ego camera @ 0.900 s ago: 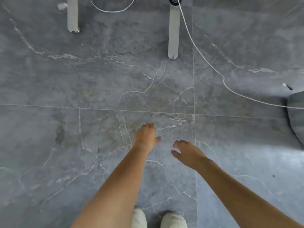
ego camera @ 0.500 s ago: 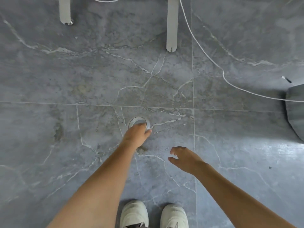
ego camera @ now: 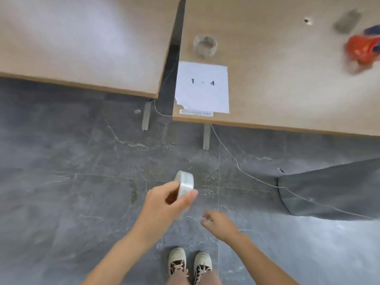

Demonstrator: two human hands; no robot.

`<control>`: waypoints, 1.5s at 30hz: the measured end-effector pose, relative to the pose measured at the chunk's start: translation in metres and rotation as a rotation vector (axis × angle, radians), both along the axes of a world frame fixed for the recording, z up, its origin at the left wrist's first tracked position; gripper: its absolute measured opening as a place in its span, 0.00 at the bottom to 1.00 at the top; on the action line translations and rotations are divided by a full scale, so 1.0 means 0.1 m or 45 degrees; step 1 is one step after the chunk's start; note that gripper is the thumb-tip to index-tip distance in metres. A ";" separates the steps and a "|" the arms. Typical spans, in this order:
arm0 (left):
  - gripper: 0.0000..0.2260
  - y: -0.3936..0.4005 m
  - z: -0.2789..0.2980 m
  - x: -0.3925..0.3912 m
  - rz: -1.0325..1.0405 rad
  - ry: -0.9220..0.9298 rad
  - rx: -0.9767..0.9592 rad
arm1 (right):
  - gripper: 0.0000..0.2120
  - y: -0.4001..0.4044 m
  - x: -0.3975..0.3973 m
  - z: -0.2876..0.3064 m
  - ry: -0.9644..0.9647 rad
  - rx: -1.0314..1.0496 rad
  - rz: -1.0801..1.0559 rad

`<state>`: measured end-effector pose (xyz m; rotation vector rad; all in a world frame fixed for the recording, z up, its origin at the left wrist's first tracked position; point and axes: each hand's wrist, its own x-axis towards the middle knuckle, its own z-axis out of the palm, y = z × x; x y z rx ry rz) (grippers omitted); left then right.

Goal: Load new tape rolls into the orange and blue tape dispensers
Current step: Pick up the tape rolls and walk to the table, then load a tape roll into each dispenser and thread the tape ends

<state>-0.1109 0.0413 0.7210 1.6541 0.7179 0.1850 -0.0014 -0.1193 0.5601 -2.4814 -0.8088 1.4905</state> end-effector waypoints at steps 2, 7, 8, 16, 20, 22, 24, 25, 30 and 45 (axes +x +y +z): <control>0.24 0.12 0.75 -0.03 0.075 -0.118 -0.003 | 0.16 0.13 -0.08 0.56 0.011 0.044 -0.067; 0.20 0.51 1.89 0.31 0.176 -0.402 0.003 | 0.16 0.65 0.06 1.44 -0.001 0.194 -0.065; 0.18 0.60 1.99 0.45 0.201 -0.429 0.018 | 0.16 0.78 0.16 1.56 -0.002 0.220 -0.067; 0.22 1.79 1.74 1.81 0.373 -0.248 0.062 | 0.15 1.96 1.54 2.07 -0.280 0.471 -0.134; 0.21 2.30 1.57 2.25 0.444 -0.138 0.049 | 0.16 2.65 2.41 2.05 -0.456 0.572 -0.248; 0.21 2.60 1.49 2.48 0.464 -0.101 0.044 | 0.15 3.04 2.88 2.00 -0.516 0.516 -0.279; 0.19 2.87 1.41 2.70 0.485 -0.098 0.037 | 0.13 3.42 3.28 1.92 -0.578 0.468 -0.257; 0.19 3.03 1.33 2.82 0.507 -0.103 0.025 | 0.14 3.63 3.47 1.86 -0.599 0.456 -0.255; 0.30 3.45 1.00 3.06 0.498 -0.065 -0.049 | 0.24 4.26 3.85 1.48 -0.801 0.233 -0.066; 0.17 3.72 1.05 3.42 0.484 -0.011 -0.321 | 0.13 4.17 3.55 2.44 0.056 1.000 -1.044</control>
